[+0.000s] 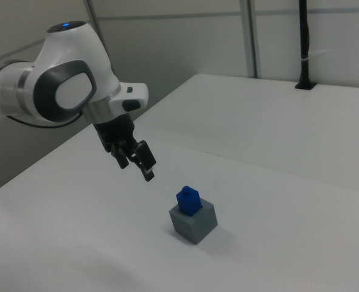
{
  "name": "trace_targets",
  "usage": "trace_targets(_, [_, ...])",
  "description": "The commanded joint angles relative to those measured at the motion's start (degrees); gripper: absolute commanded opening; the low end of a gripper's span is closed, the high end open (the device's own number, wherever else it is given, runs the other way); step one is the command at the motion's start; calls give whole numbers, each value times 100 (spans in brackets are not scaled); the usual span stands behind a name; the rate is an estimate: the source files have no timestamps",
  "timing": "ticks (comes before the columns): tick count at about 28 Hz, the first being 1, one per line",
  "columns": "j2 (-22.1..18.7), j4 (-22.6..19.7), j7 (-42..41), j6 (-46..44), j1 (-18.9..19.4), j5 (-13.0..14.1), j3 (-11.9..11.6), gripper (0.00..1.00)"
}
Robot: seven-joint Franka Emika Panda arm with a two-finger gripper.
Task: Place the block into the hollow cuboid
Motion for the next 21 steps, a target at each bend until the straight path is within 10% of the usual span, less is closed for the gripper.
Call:
trace_targets(1, [-120, -175, -107, -130, 11, 0, -6, 100])
trace_targets(21, [-15, -16, -89, -288, -7, 202, -76, 100])
